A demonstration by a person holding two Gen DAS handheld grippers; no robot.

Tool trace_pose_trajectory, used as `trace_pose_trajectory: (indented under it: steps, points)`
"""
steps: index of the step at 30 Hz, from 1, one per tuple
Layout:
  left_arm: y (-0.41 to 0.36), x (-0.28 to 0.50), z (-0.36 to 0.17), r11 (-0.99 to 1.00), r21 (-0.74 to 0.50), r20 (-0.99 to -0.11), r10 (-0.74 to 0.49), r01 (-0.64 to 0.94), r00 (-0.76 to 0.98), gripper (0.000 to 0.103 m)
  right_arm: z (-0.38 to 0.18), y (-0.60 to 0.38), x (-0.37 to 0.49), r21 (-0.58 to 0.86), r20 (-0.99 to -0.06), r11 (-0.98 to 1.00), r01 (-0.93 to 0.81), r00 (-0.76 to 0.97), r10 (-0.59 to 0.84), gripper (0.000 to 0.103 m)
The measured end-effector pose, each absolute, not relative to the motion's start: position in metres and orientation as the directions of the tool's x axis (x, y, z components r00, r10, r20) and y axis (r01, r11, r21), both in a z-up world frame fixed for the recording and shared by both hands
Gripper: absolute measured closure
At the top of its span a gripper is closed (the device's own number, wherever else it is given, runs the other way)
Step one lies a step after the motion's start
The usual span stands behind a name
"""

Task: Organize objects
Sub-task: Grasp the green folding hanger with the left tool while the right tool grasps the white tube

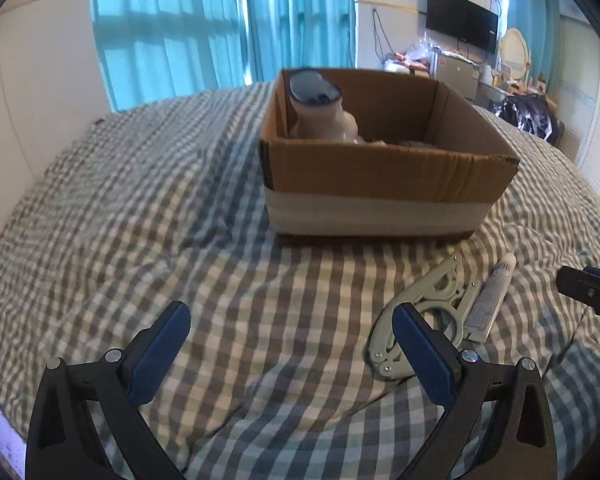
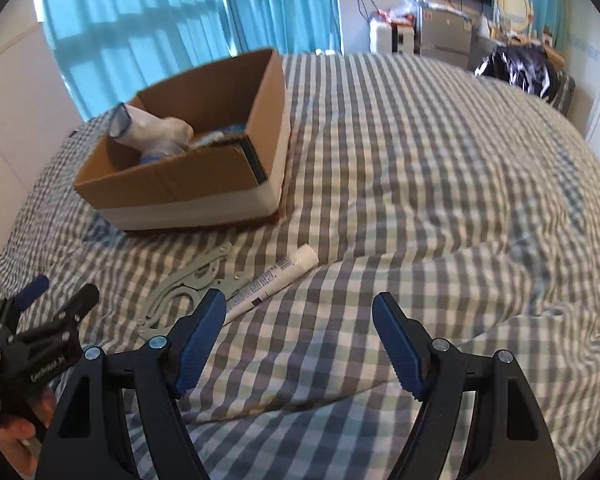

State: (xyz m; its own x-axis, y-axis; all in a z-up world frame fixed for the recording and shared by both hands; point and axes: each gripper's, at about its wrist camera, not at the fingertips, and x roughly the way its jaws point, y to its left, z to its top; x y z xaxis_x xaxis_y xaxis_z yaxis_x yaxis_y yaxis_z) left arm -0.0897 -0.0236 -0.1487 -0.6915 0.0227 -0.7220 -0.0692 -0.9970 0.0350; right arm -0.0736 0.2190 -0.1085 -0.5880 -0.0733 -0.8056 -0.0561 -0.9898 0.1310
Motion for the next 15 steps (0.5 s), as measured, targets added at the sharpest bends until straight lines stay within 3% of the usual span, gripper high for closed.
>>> trace_pose_trajectory:
  steps: [6,8,10,15]
  points:
    - [-0.023,-0.097,-0.16,-0.996,0.035,-0.737,0.033,-0.087,-0.675,0.0,-0.128,0.198,-0.095,0.119,-0.838,-0.993,-0.025,-0.539,-0.087,0.028]
    - [-0.024,-0.098,-0.164,-0.996,0.02,-0.748,0.043,-0.087,-0.662,0.0,-0.139,0.192,-0.104,0.119,-0.855,-0.993,-0.024,-0.51,-0.09,0.037]
    - [-0.025,-0.099,-0.165,-0.996,0.016,-0.756,0.042,-0.083,-0.653,0.0,-0.149,0.191,-0.114,0.115,-0.877,-0.993,-0.038,-0.473,-0.083,0.056]
    - [-0.021,-0.101,-0.173,-0.996,0.025,-0.778,0.038,-0.091,-0.627,0.0,-0.16,0.198,-0.134,0.115,-0.893,-0.989,-0.094,-0.446,-0.061,0.061]
